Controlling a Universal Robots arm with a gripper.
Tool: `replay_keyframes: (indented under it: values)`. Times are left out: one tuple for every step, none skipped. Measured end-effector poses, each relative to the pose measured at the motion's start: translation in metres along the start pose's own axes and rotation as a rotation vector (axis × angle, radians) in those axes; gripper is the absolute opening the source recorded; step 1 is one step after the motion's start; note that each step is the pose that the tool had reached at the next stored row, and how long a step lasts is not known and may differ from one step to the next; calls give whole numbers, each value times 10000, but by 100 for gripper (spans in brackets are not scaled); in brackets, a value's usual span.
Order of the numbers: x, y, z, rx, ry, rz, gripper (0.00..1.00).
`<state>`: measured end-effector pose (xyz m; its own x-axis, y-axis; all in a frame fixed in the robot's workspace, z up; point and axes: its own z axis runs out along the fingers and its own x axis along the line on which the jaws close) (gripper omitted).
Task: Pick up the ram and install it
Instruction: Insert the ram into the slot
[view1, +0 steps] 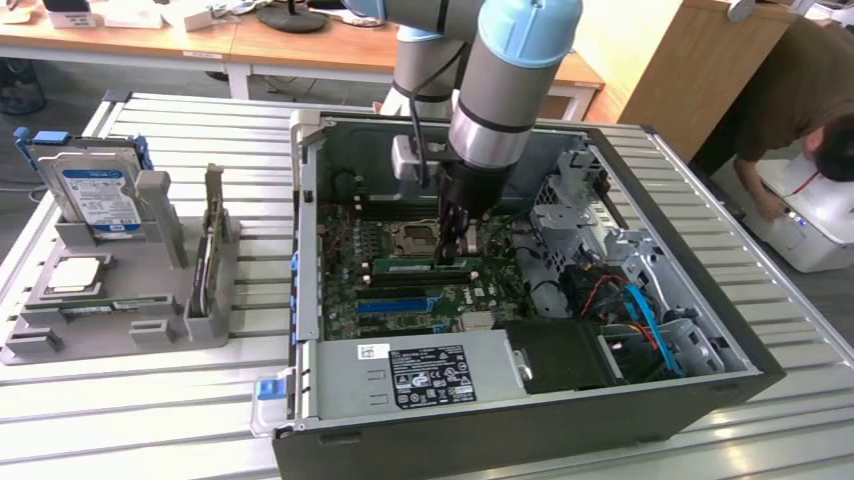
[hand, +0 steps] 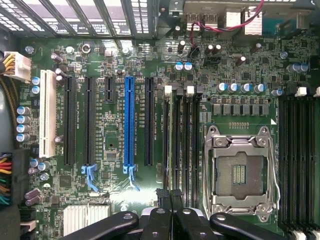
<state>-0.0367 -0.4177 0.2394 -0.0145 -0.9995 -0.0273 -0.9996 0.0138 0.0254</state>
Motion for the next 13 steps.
replay_keyframes:
  values:
    - [0, 0, 5, 1, -1, 0, 12]
    - [0, 0, 11, 0, -1, 0, 12]
    - [0, 0, 15, 0, 0, 0, 12]
    - [1, 0, 20, 0, 0, 0, 12]
    - [1, -1, 25, 0, 0, 0, 12]
    - [1, -1, 29, 0, 0, 0, 12]
    - [1, -1, 33, -1, 1, 1, 12]
    - [1, -1, 33, 0, 2, 0, 12]
    - [1, -1, 35, 0, 0, 4, 12]
    - [1, -1, 35, 0, 0, 10, 12]
    - [1, -1, 35, 0, 0, 10, 12]
    - [1, -1, 35, 1, 0, 11, 12]
    - [1, -1, 35, 0, 0, 17, 12]
